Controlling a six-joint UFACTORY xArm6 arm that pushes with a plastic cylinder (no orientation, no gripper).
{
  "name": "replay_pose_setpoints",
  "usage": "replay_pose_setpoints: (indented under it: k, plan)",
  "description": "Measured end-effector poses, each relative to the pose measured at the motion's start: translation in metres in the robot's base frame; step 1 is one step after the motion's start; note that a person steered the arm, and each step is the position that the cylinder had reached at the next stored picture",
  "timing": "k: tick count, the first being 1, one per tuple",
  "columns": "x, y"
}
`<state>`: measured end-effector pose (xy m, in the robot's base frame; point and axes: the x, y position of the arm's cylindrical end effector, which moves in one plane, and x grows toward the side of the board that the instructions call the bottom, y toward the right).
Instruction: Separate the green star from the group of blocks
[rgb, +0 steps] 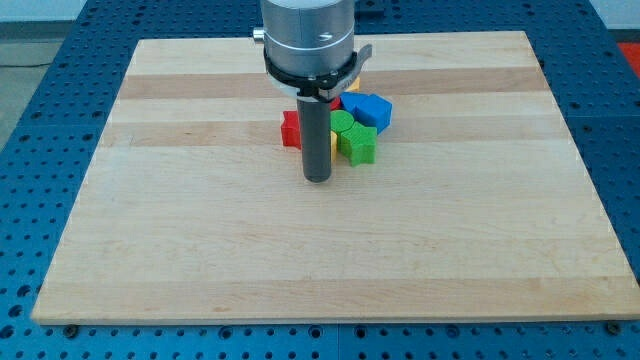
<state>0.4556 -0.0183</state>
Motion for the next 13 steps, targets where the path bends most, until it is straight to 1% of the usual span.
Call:
replay_pose_setpoints:
  k: [2,3,4,6,7,10,13]
  plan:
    - [-0.009,0.019]
    - [-0.028,0.019]
    - [-0.037,0.031]
    - [-0.039,0.103]
    - [-0.054,0.117]
    - [-0.106,0.109]
    - [-0.104,0.16]
